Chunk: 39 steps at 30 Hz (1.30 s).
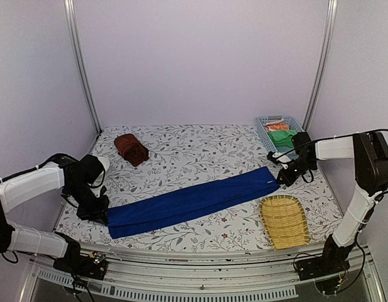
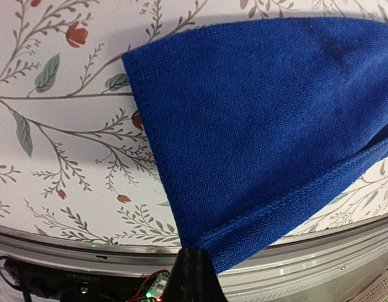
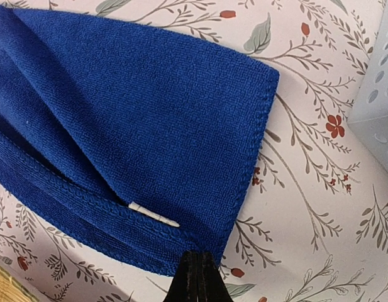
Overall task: Roll the towels
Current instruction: Fold the towel at the center of the board.
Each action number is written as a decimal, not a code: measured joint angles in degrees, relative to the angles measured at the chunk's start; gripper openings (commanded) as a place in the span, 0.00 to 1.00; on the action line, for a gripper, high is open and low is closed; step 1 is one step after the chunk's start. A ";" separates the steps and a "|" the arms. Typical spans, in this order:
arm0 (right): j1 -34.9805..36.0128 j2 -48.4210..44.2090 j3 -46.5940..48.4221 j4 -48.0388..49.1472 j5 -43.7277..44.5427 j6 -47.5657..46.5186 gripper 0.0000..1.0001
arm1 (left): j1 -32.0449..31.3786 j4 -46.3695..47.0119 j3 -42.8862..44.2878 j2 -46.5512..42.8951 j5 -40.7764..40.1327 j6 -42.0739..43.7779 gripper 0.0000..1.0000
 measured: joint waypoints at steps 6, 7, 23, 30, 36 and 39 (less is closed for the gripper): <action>-0.22 0.00 0.00 0.00 0.33 0.04 0.02 | -0.02 -0.79 0.92 -1.77 0.09 0.50 0.00; -0.26 0.00 0.00 0.00 0.35 0.04 0.02 | -0.04 -0.85 1.01 -1.77 0.11 0.63 0.00; -0.87 -10.25 0.02 -5.49 -5.53 -5.07 0.28 | -1.40 -8.39 6.38 -5.18 -1.81 2.54 0.32; -0.79 -3.69 13.03 -8.02 -5.88 -3.74 0.21 | -1.31 -2.27 9.94 3.21 -7.45 1.07 0.37; -0.52 7.32 25.99 -7.93 -2.19 -0.66 0.21 | 1.51 7.58 7.52 12.68 -10.56 1.07 0.42; 0.13 11.54 29.49 -8.55 -0.98 0.17 0.22 | 4.59 11.13 5.88 12.79 -10.71 1.11 0.44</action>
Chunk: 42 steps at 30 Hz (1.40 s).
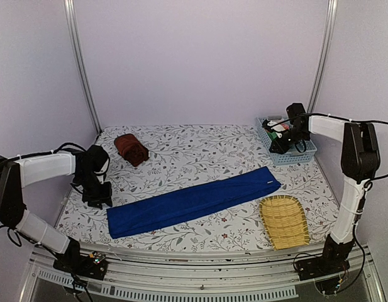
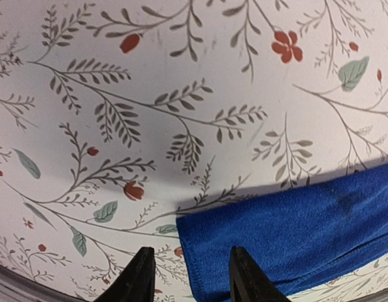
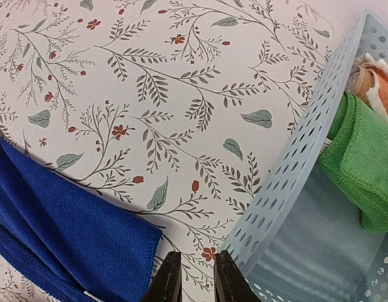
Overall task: Roll the towels
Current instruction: Fold the towel at the center of the board, then pick up the towel from the center of the board.
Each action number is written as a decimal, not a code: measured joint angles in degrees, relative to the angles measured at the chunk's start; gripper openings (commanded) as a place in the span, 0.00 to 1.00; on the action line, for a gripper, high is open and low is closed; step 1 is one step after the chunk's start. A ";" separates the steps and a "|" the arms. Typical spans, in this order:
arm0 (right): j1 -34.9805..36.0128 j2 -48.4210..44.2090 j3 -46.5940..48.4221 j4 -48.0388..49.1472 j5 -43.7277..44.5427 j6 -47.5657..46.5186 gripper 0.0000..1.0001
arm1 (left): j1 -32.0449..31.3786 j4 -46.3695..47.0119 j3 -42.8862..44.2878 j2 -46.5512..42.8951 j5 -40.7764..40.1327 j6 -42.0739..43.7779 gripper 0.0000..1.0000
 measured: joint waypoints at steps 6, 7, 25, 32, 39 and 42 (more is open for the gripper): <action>2.16 4.52 2.14 -1.60 1.20 0.63 0.23 | 2.89 3.04 -0.37 3.06 -0.07 0.26 0.42; 2.45 5.05 2.45 -1.81 1.27 0.61 0.23 | 3.02 3.13 -0.37 4.33 -0.28 0.39 0.41; 4.48 12.61 11.19 -6.86 3.85 -5.77 0.29 | 3.37 4.96 0.39 10.05 3.30 3.93 0.00; 5.57 14.32 12.83 -10.71 5.22 -8.66 0.33 | 4.46 5.20 0.46 9.88 2.75 4.17 0.00; 5.92 14.53 13.40 -14.10 5.01 -10.25 0.33 | 7.96 6.10 0.52 9.86 0.55 4.07 0.00; 5.95 15.19 13.46 -14.67 4.63 -10.45 0.33 | 8.31 6.05 0.96 10.43 0.46 4.20 0.00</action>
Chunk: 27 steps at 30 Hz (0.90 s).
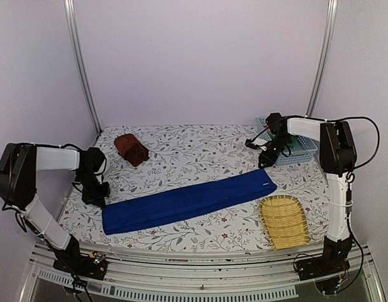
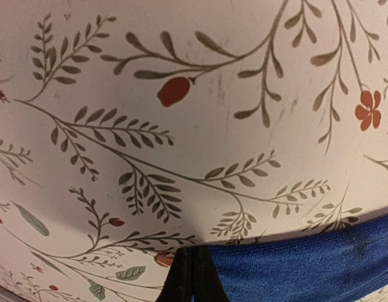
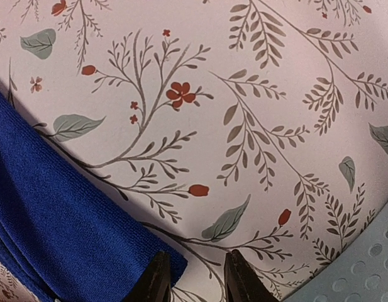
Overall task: Roll the towels
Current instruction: Pick up the towel from the center of the board.
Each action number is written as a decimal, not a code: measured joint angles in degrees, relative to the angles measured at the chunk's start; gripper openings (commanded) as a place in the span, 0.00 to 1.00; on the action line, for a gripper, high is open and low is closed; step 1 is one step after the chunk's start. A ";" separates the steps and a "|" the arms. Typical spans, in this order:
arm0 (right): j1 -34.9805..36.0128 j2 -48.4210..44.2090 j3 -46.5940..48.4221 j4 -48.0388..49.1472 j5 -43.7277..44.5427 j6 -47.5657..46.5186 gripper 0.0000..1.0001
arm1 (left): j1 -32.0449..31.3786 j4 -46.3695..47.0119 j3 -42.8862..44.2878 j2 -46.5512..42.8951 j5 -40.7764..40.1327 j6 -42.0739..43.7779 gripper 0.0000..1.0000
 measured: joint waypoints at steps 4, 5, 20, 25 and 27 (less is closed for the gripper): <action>0.02 1.09 0.48 -0.46 -0.57 -0.04 0.33 | 0.02 -0.39 0.44 0.44 0.07 0.31 0.00; 0.04 1.40 0.66 -0.63 -0.59 -0.04 0.33 | 0.02 -0.39 0.44 0.44 0.07 0.33 0.00; 0.33 2.69 4.00 -4.50 -2.69 0.09 0.32 | 0.04 -0.37 0.44 0.44 0.13 0.98 0.00; 0.66 2.69 3.67 -5.27 -1.90 -0.24 0.32 | 0.04 -0.37 0.44 0.44 0.20 1.18 0.00; 0.74 2.67 3.30 -5.18 -1.18 -0.33 0.32 | 0.04 -0.37 0.44 0.44 0.20 1.20 0.00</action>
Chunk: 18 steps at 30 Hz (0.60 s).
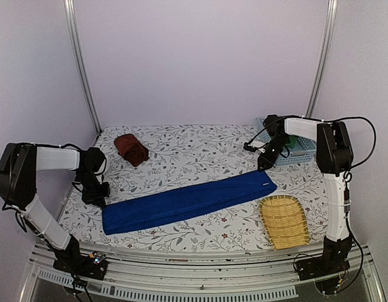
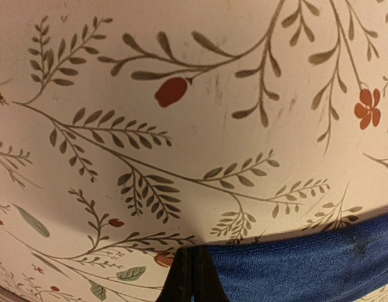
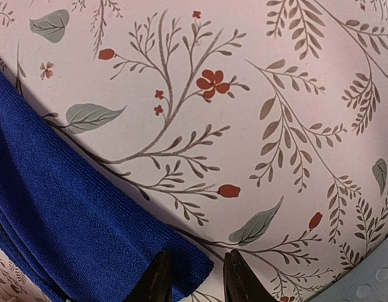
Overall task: Roll the towels
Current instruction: Pick up the towel from the center of the board.
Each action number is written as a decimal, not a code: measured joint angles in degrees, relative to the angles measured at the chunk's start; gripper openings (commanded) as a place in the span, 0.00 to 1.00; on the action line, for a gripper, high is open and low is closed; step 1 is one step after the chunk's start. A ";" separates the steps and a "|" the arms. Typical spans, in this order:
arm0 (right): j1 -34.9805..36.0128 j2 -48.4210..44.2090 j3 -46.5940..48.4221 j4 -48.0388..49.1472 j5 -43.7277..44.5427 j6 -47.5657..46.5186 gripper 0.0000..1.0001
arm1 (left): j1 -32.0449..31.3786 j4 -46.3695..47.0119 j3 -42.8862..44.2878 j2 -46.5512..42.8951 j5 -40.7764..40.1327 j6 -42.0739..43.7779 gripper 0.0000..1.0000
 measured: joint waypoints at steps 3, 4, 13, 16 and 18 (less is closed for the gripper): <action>0.11 0.02 -0.50 0.00 1.14 -0.09 0.32 | 0.00 0.00 0.00 0.00 0.00 0.00 0.00; 0.17 0.02 -0.50 0.00 1.42 -0.09 0.31 | 0.00 0.00 0.00 0.00 0.02 -0.02 0.00; 1.07 0.70 -0.50 -0.22 2.75 -1.20 0.03 | 0.02 0.02 0.04 0.00 0.04 0.24 0.00; 1.09 0.68 -0.50 -0.17 2.14 -1.40 0.02 | 0.02 0.42 0.09 -0.07 -0.04 0.39 0.00; 1.07 0.61 -0.50 0.17 1.81 -1.33 0.02 | 0.02 1.16 0.09 -0.33 -0.28 0.42 0.00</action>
